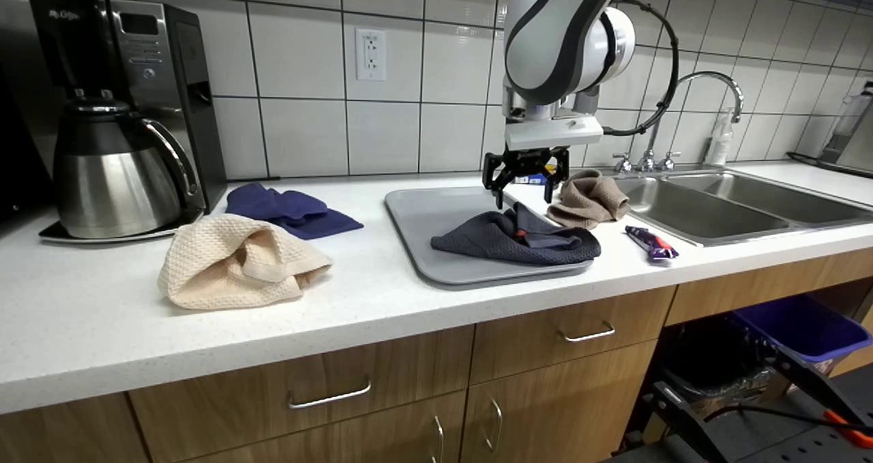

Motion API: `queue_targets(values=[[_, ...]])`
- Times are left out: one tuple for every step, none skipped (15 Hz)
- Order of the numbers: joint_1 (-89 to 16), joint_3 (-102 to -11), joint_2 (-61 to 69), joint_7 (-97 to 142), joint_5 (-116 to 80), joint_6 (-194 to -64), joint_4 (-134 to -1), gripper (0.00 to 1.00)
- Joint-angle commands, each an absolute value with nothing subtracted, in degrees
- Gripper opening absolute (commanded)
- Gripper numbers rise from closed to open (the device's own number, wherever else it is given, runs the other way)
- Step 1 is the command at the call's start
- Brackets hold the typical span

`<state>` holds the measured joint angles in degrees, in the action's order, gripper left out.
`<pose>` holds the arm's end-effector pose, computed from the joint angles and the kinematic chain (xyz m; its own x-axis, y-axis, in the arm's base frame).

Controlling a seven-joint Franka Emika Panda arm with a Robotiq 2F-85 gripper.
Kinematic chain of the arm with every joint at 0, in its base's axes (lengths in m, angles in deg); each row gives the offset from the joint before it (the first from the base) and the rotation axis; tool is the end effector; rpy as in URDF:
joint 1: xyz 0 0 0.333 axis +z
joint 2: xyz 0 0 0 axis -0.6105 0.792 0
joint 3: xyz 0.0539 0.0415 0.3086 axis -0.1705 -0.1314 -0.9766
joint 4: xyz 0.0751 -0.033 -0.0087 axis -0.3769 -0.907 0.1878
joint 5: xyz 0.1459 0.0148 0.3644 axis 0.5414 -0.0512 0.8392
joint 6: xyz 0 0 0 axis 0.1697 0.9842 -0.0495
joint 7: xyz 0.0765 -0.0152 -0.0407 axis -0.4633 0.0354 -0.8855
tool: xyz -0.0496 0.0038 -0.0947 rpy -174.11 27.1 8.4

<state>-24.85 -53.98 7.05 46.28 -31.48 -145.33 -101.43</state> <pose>0.5577 0.0652 0.2315 0.9813 -0.1322 0.1399 -0.1526 -0.9772 0.1474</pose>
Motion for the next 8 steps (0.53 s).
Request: queue_targets(values=[[-25.3,-55.1,4.8,44.7,-31.1,-146.2,-104.5,1.00],[-25.4,-55.2,4.9,44.6,-31.1,-146.3,-104.8,1.00],[-25.5,-55.4,5.0,44.4,-30.9,-146.4,-105.0,1.00],[-25.5,-55.5,5.2,44.3,-30.7,-146.5,-105.2,1.00],[-25.6,-55.5,5.3,44.1,-30.6,-146.6,-105.4,1.00],[-25.7,-55.7,5.5,43.9,-30.5,-146.6,-105.5,1.00],[-25.7,-55.7,5.6,43.7,-30.4,-146.6,-105.7,1.00],[-25.8,-55.8,5.7,43.5,-30.2,-146.7,-105.7,1.00]])
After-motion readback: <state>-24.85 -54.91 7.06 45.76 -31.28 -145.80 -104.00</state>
